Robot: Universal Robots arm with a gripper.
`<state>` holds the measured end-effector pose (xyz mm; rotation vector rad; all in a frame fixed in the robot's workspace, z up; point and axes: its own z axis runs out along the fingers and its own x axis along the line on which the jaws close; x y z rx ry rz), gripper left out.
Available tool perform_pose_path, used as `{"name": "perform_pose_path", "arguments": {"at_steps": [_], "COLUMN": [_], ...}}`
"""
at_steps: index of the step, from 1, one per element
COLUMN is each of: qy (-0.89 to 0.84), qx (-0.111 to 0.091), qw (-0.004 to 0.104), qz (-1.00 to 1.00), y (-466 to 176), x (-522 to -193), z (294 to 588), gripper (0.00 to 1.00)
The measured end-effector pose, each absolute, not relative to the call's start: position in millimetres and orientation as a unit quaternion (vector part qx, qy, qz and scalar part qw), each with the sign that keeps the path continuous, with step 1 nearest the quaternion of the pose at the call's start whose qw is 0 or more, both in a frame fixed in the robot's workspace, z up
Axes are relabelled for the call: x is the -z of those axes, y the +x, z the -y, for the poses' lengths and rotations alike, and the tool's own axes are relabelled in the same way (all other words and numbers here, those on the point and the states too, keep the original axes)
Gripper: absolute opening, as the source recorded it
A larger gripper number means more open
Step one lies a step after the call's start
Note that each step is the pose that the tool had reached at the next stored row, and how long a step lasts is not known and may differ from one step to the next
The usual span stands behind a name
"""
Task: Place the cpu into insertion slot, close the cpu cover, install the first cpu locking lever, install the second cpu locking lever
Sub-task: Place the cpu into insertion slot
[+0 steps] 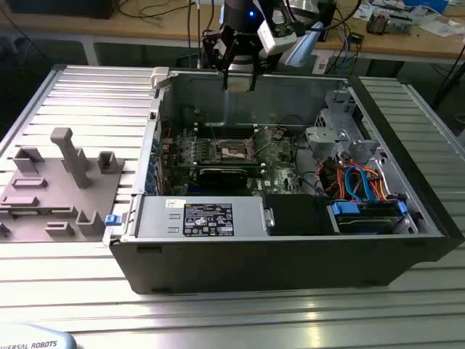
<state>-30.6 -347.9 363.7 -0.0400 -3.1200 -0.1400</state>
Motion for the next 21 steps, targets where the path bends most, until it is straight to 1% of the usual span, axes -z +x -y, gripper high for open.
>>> {"name": "perform_pose_path", "arguments": {"at_steps": [3, 21], "qy": [-0.013, -0.013], "qx": [0.045, 0.045], "qw": [0.009, 0.009], "qz": [0.999, 0.999], "y": [-31, -31], "x": [-357, -354], "z": [348, 348], "gripper": [0.54, 0.54]}}
